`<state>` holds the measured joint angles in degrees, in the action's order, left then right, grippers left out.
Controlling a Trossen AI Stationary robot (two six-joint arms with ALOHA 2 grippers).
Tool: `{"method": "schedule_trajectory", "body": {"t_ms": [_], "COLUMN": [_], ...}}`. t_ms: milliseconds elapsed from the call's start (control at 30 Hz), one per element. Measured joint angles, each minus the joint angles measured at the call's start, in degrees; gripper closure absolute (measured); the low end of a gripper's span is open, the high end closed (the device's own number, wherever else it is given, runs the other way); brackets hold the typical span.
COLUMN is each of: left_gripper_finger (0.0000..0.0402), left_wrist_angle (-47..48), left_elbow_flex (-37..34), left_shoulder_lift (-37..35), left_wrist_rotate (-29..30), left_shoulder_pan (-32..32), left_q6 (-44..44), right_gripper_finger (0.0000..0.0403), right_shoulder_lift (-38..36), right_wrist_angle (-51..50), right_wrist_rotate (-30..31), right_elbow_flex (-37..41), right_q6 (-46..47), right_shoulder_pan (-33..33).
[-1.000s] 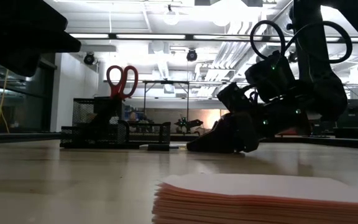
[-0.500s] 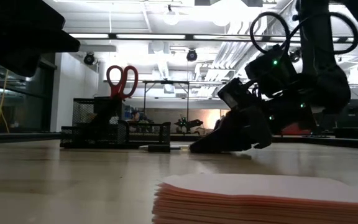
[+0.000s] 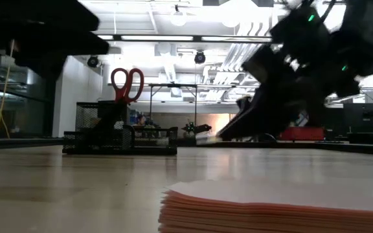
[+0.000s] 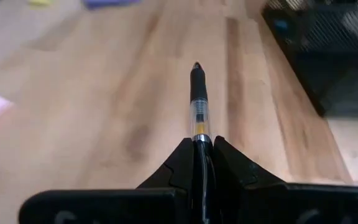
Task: Pick and place office supplies into organizer
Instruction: Put the transparent pen into the desk organizer
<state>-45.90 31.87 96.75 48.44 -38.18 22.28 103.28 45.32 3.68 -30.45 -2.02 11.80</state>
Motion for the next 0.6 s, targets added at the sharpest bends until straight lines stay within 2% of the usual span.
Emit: {"method": "schedule_trajectory", "body": {"t_ms": [167, 333, 467, 600], "left_gripper_finger": [0.0224, 0.0224, 0.0224, 0.0224], "left_wrist_angle": [3.92, 12.89, 19.95, 29.57], "left_elbow_flex": [2.48, 5.82, 9.77, 14.02], "left_shoulder_lift": [0.00, -0.06, -0.74, -0.70], "left_wrist_rotate": [-11.63, -18.04, -24.65, -28.51], "left_shoulder_pan": [5.66, 11.47, 15.48, 18.17], "left_q6": [0.68, 3.20, 4.44, 5.90], "right_gripper_finger": [0.0377, 0.0378, 0.0377, 0.0377], "right_shoulder_lift": [-7.85, -13.72, -16.14, -16.28], "right_wrist_angle": [-7.75, -13.38, -17.69, -21.14], "right_wrist_rotate": [2.26, 5.94, 9.15, 11.12], "right_elbow_flex": [-0.03, -0.12, -0.14, -0.16], "right_q6": [0.52, -0.43, 0.89, 3.72], "right_shoulder_pan": [4.23, 8.81, 11.67, 14.11]}}
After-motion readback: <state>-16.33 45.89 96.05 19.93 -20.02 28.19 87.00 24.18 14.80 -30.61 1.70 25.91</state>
